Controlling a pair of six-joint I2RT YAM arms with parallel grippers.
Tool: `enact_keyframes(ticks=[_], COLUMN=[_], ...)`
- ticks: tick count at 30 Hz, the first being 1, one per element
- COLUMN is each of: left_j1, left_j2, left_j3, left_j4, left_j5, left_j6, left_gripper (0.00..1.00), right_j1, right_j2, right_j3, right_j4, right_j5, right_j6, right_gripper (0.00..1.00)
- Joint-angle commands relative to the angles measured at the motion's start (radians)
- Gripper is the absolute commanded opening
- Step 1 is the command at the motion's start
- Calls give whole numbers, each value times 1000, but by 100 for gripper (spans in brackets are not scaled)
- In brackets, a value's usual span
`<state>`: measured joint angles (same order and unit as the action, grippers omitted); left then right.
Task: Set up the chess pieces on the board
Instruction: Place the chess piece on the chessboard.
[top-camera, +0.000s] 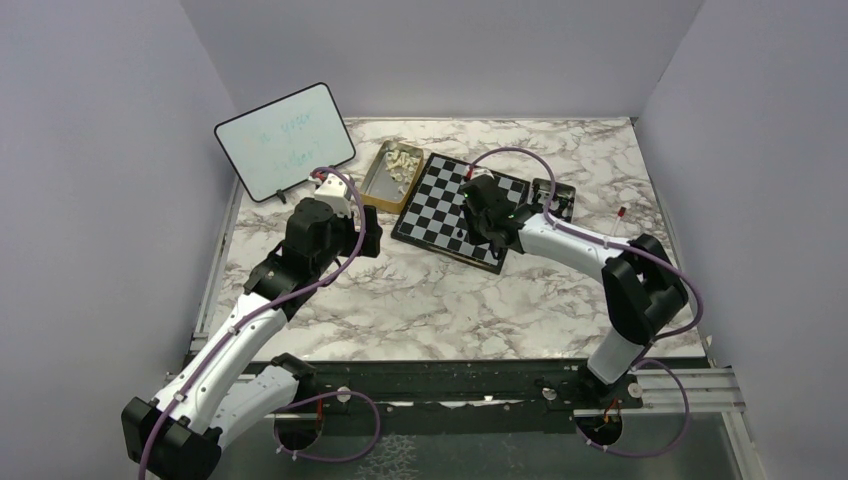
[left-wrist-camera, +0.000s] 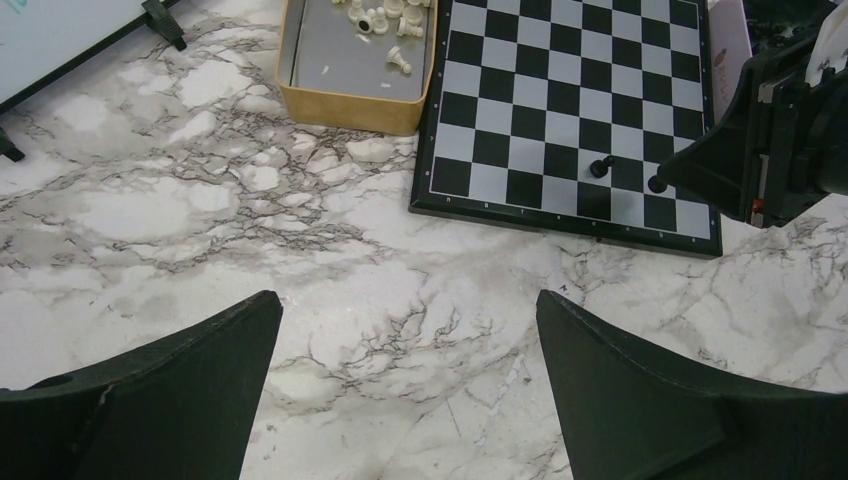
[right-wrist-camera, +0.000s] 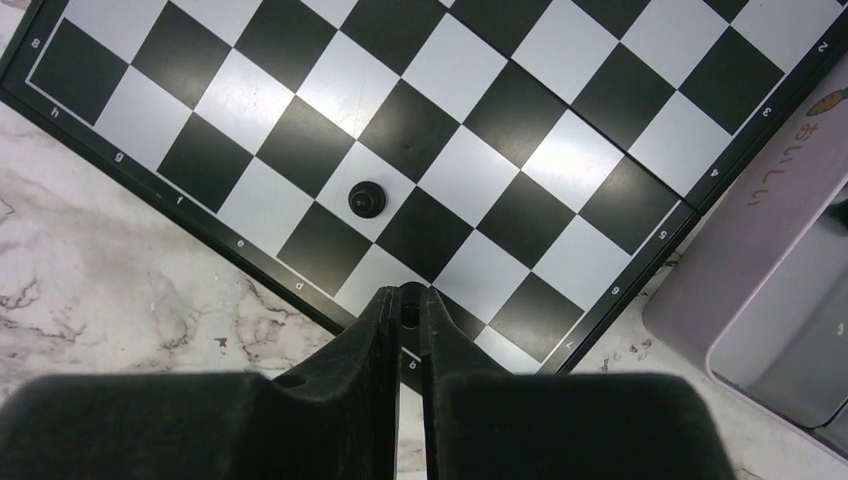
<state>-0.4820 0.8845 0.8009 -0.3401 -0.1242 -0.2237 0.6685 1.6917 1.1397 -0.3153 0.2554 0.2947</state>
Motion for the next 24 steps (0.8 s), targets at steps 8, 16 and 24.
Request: enact_keyframes(ticks=[8, 16, 24], left_j1=[-5, -6, -6], left_j2=[-25, -27, -25], left_j3=[-4, -4, -6], left_j4=[2, 3, 3], left_j5=[-18, -14, -9], left_j6=[3, 2, 1], left_gripper=[99, 99, 99], right_j1=[8, 8, 8], right_j2=[46, 82, 110], right_j3=[1, 17, 18], right_j4=[84, 90, 93], right_j5=[74, 85, 116], right_j6=[-8, 1, 2], right_gripper=[14, 14, 14])
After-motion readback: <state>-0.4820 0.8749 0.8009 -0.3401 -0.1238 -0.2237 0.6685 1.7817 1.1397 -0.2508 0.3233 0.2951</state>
